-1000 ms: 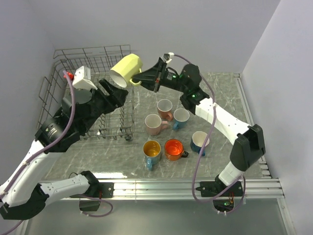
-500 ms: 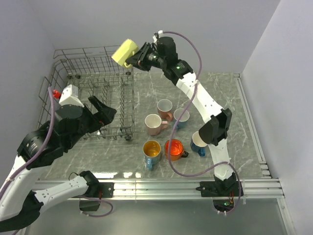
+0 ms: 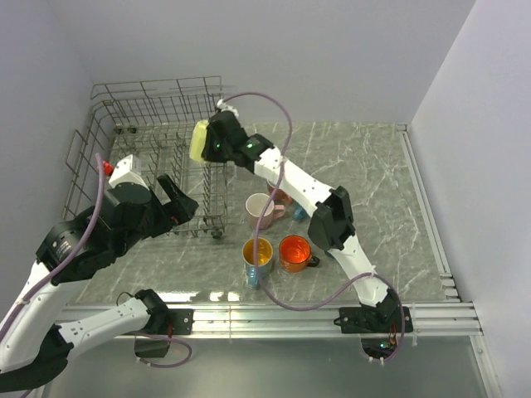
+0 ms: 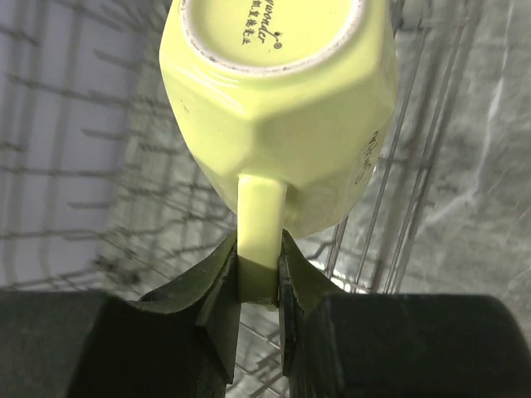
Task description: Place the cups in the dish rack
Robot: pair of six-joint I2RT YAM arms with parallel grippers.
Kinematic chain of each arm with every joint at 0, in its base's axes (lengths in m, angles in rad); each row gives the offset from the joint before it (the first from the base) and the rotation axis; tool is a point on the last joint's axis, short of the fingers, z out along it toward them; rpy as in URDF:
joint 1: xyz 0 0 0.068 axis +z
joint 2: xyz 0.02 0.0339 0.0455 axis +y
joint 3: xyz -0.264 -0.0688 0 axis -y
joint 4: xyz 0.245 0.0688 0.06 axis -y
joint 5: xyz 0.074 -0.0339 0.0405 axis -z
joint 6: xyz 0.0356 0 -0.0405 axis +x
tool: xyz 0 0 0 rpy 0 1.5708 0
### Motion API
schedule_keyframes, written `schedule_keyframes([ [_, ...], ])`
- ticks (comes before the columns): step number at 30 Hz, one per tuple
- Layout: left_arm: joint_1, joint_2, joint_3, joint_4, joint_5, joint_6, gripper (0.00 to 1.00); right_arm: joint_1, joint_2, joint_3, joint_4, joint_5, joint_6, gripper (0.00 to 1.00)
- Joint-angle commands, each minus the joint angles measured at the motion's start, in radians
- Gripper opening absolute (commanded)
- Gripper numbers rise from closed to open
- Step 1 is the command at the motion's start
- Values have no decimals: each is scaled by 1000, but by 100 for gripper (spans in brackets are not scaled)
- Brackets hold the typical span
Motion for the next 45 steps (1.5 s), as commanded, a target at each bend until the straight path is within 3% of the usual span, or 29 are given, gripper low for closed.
schedule_keyframes([
  [1, -2, 11, 23, -13, 31, 12, 99, 30, 8, 48, 60, 131, -89, 0],
  [16, -2, 10, -19, 1, 78, 23, 99, 57, 48, -39, -61, 281, -183, 0],
  [17, -2, 10, -19, 6, 78, 23, 99, 59, 39, -39, -67, 278, -189, 3],
  [18, -2, 10, -22, 10, 78, 21, 99, 65, 35, -41, -76, 278, -195, 23],
  [21, -2, 10, -22, 18, 78, 12, 99, 76, 13, -54, -90, 290, -220, 55],
  [24, -2, 10, -23, 27, 75, 6, 99, 82, -18, -82, -102, 304, -241, 65],
  [31, -2, 26, -22, 39, 57, 9, 99, 85, -135, -177, -124, 341, -247, 70],
  [40, -2, 102, -10, 67, 54, 54, 98, 82, -461, -248, -106, 346, -281, 73],
  [45, -7, 180, -46, 134, 129, 69, 92, 68, -615, -327, -150, 350, -270, 89],
])
